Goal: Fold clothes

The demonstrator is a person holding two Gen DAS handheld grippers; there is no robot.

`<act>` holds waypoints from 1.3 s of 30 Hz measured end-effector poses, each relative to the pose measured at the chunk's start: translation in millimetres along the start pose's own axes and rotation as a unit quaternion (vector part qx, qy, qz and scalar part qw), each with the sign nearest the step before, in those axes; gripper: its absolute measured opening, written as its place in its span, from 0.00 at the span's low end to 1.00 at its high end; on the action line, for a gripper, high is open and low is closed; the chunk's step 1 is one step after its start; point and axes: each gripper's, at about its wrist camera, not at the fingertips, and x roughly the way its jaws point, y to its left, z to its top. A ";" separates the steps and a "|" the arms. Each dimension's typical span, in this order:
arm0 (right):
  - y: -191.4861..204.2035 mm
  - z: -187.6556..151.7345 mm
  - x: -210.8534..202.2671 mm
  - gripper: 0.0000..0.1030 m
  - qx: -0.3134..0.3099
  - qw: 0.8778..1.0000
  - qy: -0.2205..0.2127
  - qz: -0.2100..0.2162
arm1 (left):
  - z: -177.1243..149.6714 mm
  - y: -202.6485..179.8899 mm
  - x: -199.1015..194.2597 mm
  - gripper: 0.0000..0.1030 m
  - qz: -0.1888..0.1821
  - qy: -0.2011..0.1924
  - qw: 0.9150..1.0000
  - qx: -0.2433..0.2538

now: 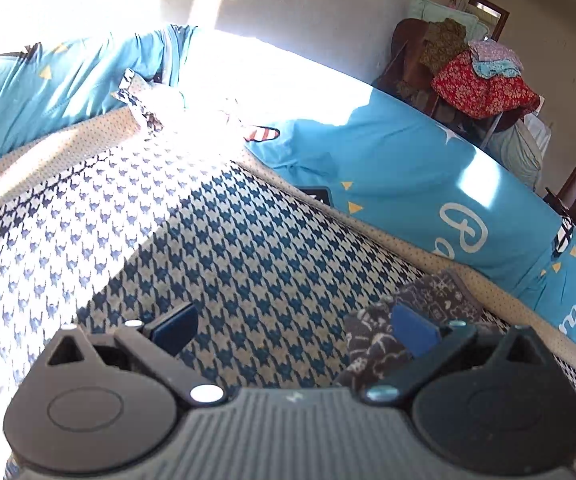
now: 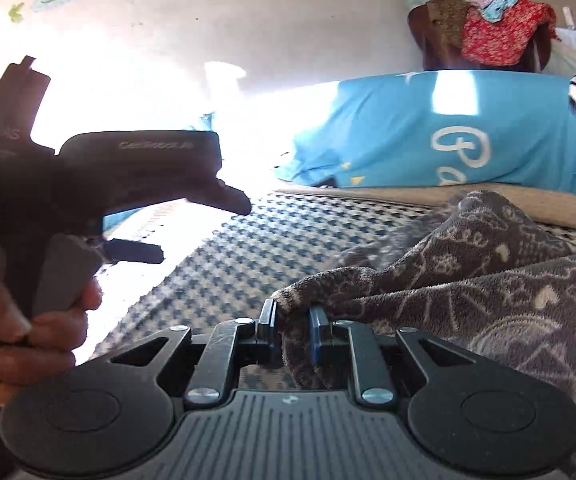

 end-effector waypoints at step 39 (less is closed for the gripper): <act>-83.3 -5.9 -111.8 0.43 0.060 0.977 0.029 -0.202 | -59.3 -106.9 19.8 1.00 -0.156 0.072 0.975 0.144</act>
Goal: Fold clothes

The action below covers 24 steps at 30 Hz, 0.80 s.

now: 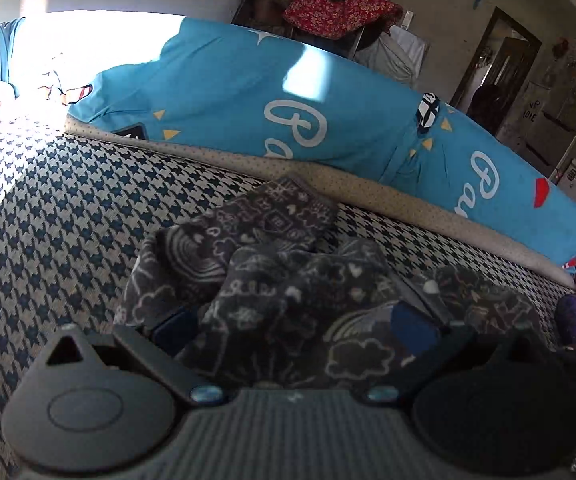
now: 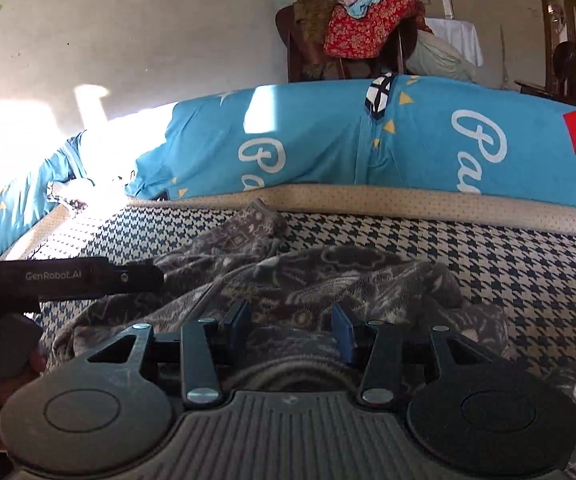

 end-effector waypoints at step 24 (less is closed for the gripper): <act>-23.7 -12.6 -44.9 0.42 0.015 0.995 0.010 0.095 | -51.8 -27.8 35.9 1.00 0.029 0.123 0.985 0.114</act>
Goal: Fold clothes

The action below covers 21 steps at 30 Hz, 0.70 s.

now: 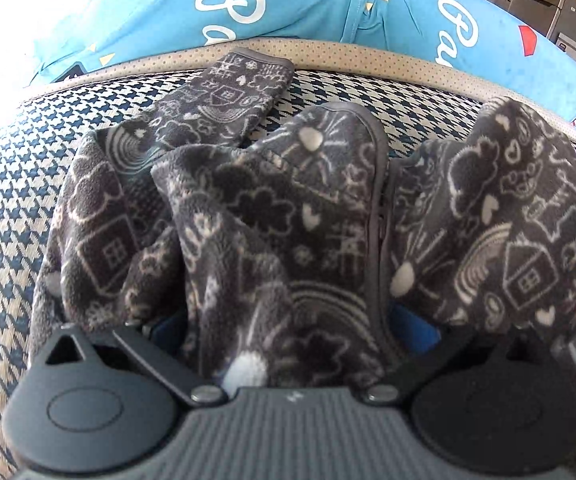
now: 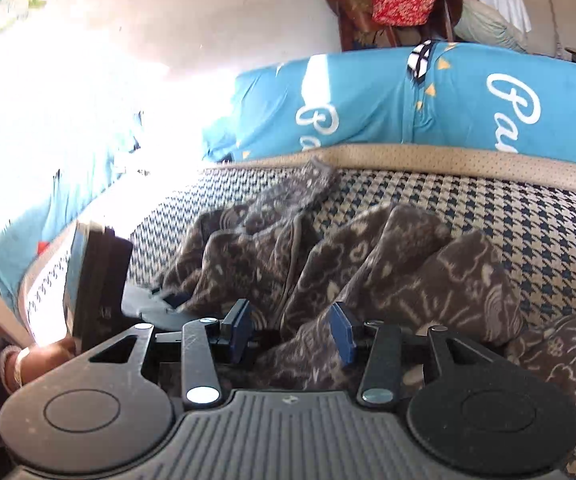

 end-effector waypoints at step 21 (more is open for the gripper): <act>-35.2 38.2 90.1 0.42 0.015 0.998 0.048 -0.047 | 5.2 2.6 -14.0 1.00 -0.021 -0.009 1.000 -0.011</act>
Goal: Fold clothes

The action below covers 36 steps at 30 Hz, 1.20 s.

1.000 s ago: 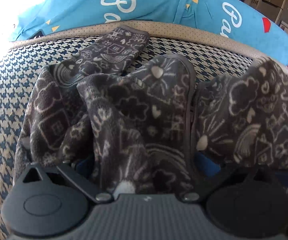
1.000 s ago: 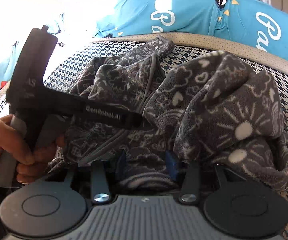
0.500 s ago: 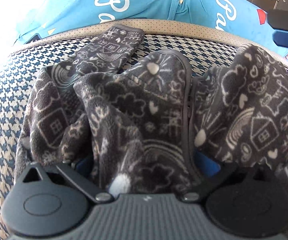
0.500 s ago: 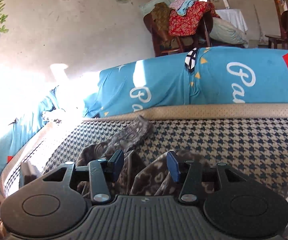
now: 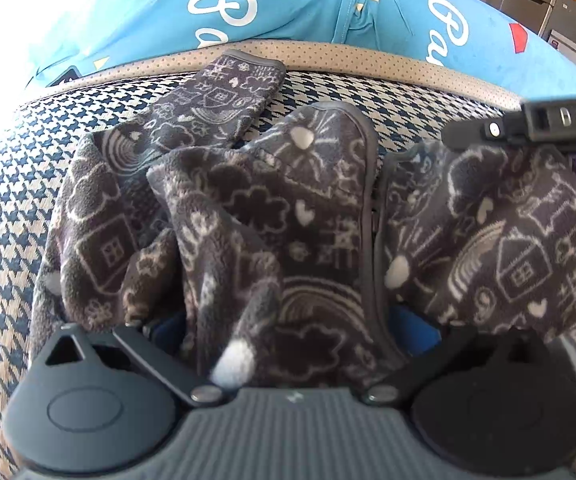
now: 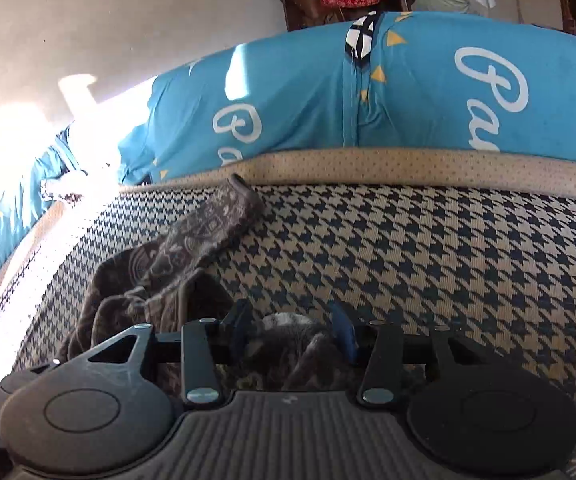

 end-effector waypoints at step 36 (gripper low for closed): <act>-29.4 -7.5 33.9 0.67 0.050 0.993 0.096 0.056 | -4.8 -12.4 17.3 1.00 0.014 -0.018 0.999 0.027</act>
